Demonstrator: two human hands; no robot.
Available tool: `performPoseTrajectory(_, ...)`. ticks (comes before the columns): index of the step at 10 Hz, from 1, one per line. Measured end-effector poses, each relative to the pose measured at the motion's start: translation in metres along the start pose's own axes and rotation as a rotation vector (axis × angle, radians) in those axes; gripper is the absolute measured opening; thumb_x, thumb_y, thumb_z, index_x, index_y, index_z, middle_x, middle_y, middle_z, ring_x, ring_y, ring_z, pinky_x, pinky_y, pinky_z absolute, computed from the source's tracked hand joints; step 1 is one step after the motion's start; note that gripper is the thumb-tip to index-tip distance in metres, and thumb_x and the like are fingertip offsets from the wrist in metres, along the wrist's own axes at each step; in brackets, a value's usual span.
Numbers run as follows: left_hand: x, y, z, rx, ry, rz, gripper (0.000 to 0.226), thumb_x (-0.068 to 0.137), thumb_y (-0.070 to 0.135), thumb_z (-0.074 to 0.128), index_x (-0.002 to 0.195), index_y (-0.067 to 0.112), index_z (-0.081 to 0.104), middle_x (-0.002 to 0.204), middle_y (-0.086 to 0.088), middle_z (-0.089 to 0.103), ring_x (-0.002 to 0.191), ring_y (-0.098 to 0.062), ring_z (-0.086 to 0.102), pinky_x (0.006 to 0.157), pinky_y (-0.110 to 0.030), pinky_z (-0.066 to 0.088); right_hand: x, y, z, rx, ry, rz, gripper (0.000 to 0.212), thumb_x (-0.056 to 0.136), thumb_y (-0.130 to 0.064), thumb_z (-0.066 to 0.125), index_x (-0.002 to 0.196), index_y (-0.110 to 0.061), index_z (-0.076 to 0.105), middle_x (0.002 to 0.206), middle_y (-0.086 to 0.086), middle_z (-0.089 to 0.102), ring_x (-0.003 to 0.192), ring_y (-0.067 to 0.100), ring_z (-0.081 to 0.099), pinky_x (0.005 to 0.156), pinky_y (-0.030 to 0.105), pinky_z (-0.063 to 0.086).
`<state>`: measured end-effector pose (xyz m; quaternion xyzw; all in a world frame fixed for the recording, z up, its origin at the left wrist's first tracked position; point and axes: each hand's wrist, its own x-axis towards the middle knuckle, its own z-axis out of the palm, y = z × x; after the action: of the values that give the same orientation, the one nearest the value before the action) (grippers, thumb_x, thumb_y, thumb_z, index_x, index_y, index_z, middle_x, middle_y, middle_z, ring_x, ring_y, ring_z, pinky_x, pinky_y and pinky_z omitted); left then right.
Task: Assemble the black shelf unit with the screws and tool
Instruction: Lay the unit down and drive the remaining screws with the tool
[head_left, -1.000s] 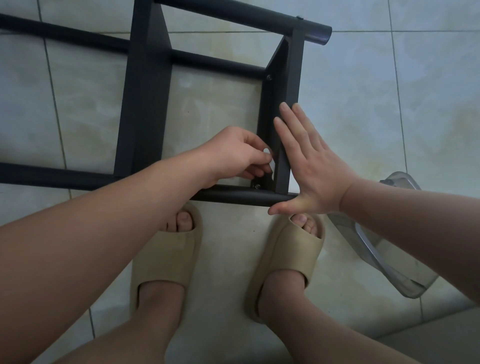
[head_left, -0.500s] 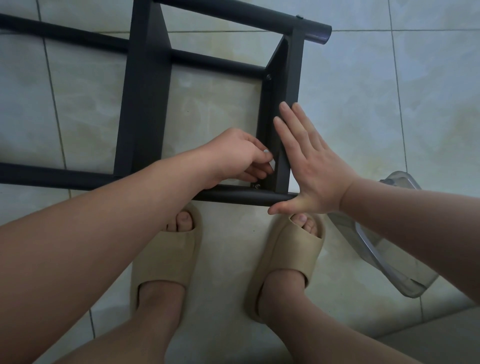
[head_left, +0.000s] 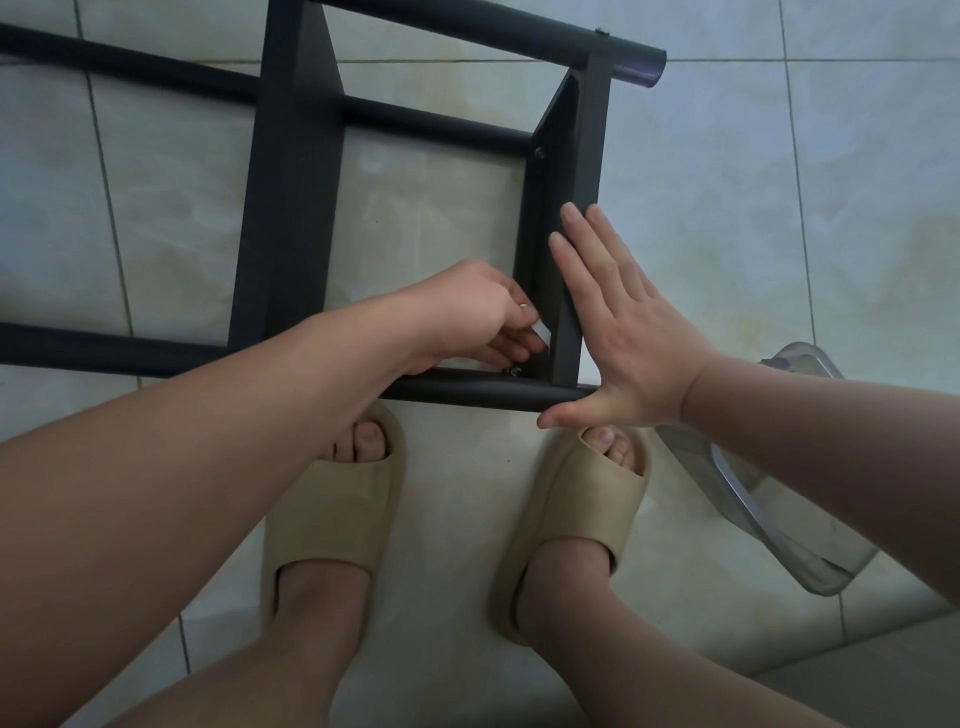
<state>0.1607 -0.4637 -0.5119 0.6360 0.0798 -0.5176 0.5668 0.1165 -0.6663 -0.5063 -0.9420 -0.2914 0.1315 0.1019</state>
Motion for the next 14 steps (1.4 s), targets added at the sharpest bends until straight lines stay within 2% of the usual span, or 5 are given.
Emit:
performPoseTrajectory(3,-0.006,0.002,-0.002,0.117,0.002,0.023,0.018,0.103,0.008,0.051,0.089,0.011,0.062,0.075,-0.002,0.072,0.072,-0.015,0.067,0.071,-0.027,0.055,0.0,0.0,0.0,-0.003,-0.002,0.0,0.136,0.073,-0.095,0.042,0.159,0.002,0.004,0.167,0.022,-0.002,0.155,0.038,-0.007,0.123,0.06,0.014)
performPoseTrajectory(6,-0.012,0.003,-0.004,0.205,-0.03,0.048,0.02,0.103,0.005,0.049,0.088,0.01,0.061,0.082,-0.007,0.071,0.079,-0.019,0.065,0.084,-0.033,0.056,0.0,-0.001,-0.001,-0.002,-0.014,0.009,0.137,0.072,-0.096,0.042,0.159,0.003,0.005,0.167,0.022,-0.002,0.155,0.038,-0.008,0.123,0.06,0.014)
performPoseTrajectory(9,-0.015,0.002,-0.011,0.343,-0.071,0.072,0.021,0.102,0.006,0.052,0.088,0.013,0.065,0.085,-0.005,0.074,0.081,-0.017,0.069,0.086,-0.034,0.058,0.001,-0.002,-0.002,-0.002,-0.018,0.01,0.136,0.073,-0.096,0.04,0.159,0.002,0.004,0.167,0.022,-0.004,0.155,0.038,-0.009,0.123,0.06,0.013)
performPoseTrajectory(13,-0.008,-0.008,-0.014,0.558,-0.116,0.078,0.018,0.095,0.02,0.065,0.079,0.026,0.071,0.061,0.016,0.066,0.06,-0.001,0.058,0.068,-0.028,0.043,0.001,-0.003,-0.003,-0.004,-0.028,0.014,0.135,0.073,-0.096,0.039,0.159,0.003,0.004,0.167,0.022,-0.002,0.155,0.038,-0.008,0.124,0.059,0.012)
performPoseTrajectory(14,-0.008,-0.007,-0.013,0.587,-0.153,0.061,0.016,0.096,0.02,0.065,0.082,0.026,0.071,0.067,0.012,0.067,0.067,-0.008,0.059,0.071,-0.029,0.044,0.001,-0.003,-0.004,-0.01,-0.036,0.014,0.136,0.073,-0.096,0.039,0.159,0.003,0.005,0.167,0.022,-0.002,0.155,0.038,-0.008,0.124,0.059,0.012)
